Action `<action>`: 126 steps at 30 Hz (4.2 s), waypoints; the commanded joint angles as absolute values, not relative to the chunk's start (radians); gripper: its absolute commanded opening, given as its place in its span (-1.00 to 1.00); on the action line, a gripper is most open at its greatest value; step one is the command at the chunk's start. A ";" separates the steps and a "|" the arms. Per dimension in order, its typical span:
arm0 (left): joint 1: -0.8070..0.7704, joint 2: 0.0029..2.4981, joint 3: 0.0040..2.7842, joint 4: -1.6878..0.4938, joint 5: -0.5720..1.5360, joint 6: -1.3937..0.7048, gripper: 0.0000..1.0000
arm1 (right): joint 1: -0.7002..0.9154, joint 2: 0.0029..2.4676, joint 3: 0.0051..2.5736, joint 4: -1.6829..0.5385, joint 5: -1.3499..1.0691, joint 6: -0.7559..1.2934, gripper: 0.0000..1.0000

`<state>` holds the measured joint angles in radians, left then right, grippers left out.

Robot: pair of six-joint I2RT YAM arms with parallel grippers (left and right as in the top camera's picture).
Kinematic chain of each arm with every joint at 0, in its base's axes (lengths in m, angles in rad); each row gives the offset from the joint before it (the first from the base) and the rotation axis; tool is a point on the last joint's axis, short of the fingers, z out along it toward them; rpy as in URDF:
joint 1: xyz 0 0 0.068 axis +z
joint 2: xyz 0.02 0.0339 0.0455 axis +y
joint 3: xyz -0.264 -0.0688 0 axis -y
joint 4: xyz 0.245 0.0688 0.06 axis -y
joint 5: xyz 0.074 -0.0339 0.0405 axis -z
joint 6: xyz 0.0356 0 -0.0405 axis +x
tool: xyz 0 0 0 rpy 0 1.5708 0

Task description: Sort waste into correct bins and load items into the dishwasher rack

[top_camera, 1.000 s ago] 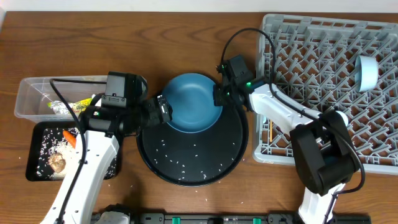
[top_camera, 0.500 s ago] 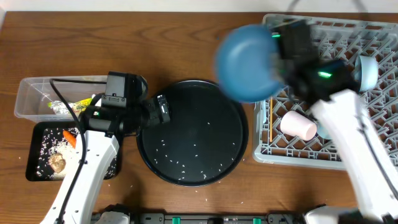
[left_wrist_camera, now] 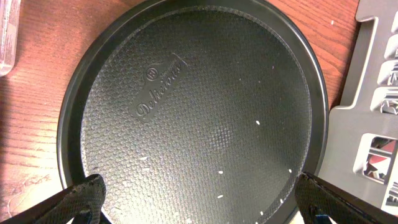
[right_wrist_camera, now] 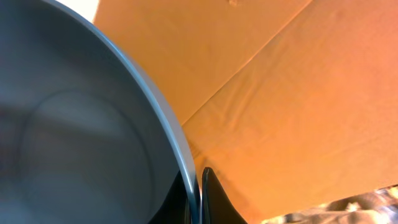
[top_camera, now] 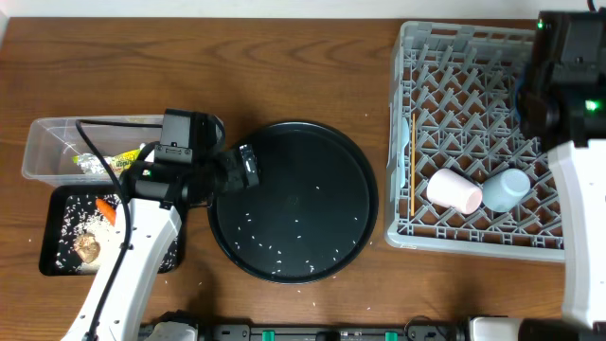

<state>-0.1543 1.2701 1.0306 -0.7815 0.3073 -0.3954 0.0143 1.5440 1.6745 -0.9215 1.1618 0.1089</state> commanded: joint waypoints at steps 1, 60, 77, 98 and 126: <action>-0.152 1.268 1.034 -0.781 0.297 -0.389 0.95 | 0.014 1.618 1.686 -0.884 1.284 -0.043 -0.98; -0.152 1.268 1.034 -0.781 0.297 -0.389 0.96 | 0.363 1.874 1.596 -0.713 0.805 -0.025 0.99; -0.152 1.268 1.034 -0.781 0.297 -0.389 0.96 | 0.367 1.499 1.596 -0.860 0.280 0.119 0.98; -0.152 1.268 1.034 -0.781 0.297 -0.389 0.96 | 0.368 1.475 1.596 -0.861 0.280 0.119 0.98; -0.152 1.268 1.034 -0.781 0.297 -0.389 0.96 | 0.367 0.822 1.594 -0.933 0.280 0.119 0.99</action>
